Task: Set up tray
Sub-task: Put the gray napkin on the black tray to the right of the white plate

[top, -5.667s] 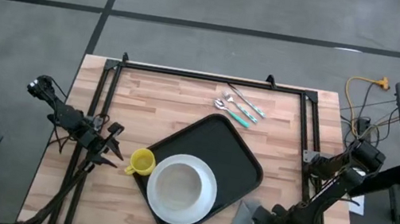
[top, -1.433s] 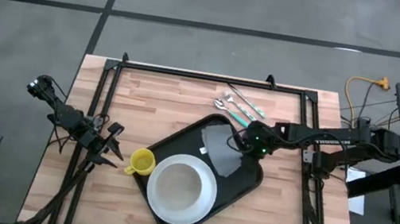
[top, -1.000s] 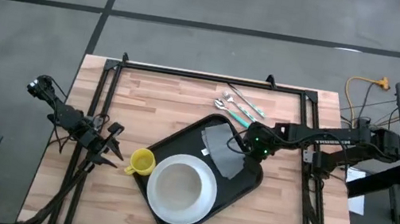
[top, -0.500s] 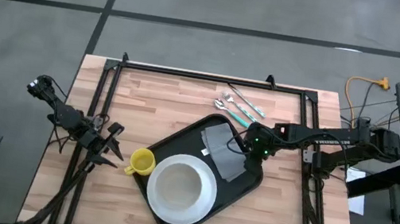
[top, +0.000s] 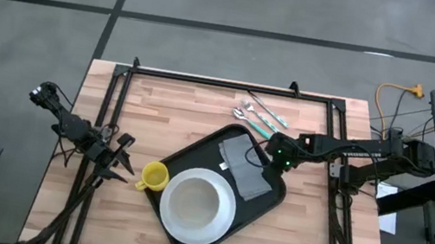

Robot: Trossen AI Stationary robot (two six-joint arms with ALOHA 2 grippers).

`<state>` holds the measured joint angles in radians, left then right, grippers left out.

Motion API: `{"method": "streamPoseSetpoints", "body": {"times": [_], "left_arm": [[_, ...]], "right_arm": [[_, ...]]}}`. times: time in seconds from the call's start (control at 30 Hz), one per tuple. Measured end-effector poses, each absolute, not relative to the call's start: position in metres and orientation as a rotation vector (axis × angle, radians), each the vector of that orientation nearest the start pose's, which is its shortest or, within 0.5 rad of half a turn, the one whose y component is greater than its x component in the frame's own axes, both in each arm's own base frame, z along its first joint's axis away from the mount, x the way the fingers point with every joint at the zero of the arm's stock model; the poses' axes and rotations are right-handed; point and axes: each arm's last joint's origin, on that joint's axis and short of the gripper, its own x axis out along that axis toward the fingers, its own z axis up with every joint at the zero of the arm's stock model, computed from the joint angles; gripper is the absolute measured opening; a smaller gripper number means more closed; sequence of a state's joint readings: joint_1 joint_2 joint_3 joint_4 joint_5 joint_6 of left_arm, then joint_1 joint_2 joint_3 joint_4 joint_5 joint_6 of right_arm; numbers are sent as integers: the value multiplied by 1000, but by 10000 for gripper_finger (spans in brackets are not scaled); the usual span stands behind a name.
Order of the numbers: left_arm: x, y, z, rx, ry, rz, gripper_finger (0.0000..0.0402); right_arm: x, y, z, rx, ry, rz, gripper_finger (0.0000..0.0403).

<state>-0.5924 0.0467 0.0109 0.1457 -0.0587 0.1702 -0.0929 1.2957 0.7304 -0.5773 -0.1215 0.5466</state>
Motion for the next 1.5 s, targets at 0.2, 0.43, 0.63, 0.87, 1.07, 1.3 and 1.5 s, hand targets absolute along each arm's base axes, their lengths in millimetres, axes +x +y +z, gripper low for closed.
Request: {"method": "streamPoseSetpoints", "body": {"times": [0.2,0.43,0.63,0.87,1.07,1.3,1.5], "left_arm": [[83,-54,178,130,-150,-523,116],[83,-54,178,131,-150,-523,116],[83,-54,178,130,-151,-523,116],[83,-54,178,130,-150,-523,116],[83,-54,178,131,-150,-522,116],[83,-54,178,131,-150,-522,116],[83,-54,178,130,-151,-522,116]], "right_arm": [[242,-20,202,546,966,-235,123],[255,-24,218,331,863,-204,130],[273,-25,199,161,960,-129,123],[308,-29,180,-38,1071,-14,116],[330,-31,180,4,1187,-30,120],[347,-36,180,199,1268,-163,125],[344,-37,173,340,1323,-273,119]]}}
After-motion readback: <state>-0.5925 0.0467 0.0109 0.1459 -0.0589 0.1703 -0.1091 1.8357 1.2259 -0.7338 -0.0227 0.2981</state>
